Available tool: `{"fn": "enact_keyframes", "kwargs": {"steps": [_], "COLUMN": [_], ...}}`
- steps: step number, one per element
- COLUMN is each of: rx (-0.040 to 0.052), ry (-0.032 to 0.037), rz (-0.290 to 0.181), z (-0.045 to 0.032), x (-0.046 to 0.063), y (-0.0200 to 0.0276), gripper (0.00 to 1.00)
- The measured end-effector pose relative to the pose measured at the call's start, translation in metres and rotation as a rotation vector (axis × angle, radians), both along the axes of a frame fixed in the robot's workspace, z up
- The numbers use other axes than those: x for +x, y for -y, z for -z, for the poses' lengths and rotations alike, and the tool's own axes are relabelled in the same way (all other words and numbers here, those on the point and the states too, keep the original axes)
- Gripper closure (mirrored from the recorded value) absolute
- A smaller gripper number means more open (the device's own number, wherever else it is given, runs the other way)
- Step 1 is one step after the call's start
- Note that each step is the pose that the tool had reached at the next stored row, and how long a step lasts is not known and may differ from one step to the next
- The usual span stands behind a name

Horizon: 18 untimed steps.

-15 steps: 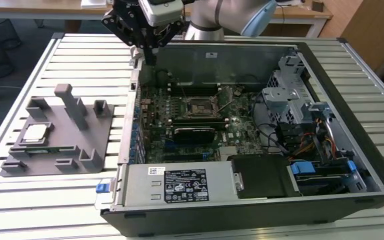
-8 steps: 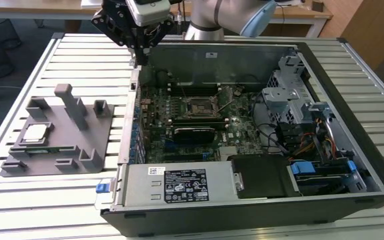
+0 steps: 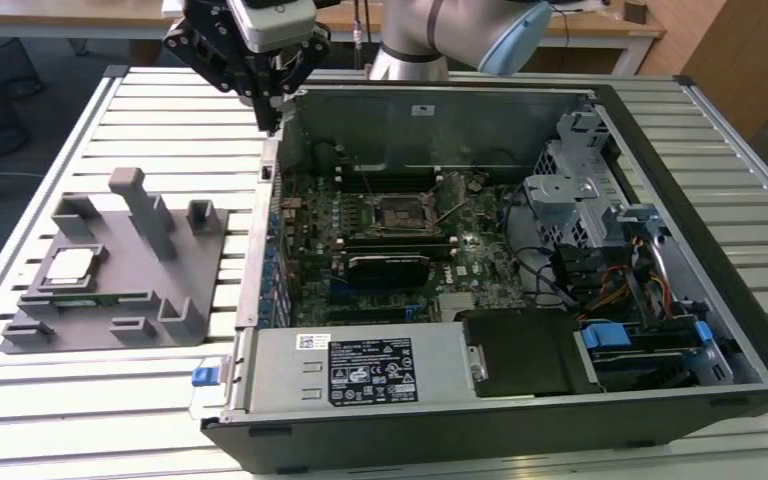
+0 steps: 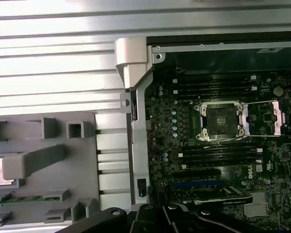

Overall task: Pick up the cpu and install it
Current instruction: 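Reach for the cpu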

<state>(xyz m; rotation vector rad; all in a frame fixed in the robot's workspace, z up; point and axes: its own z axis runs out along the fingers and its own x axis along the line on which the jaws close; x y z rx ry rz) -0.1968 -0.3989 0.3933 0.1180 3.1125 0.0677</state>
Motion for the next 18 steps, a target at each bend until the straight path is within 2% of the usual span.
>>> {"fn": "enact_keyframes", "kwargs": {"steps": [18], "rx": [0.0], "ry": [0.0], "rz": [0.0], "z": [0.0], "x": [-0.029], "y": [0.0], "gripper": [0.89]}}
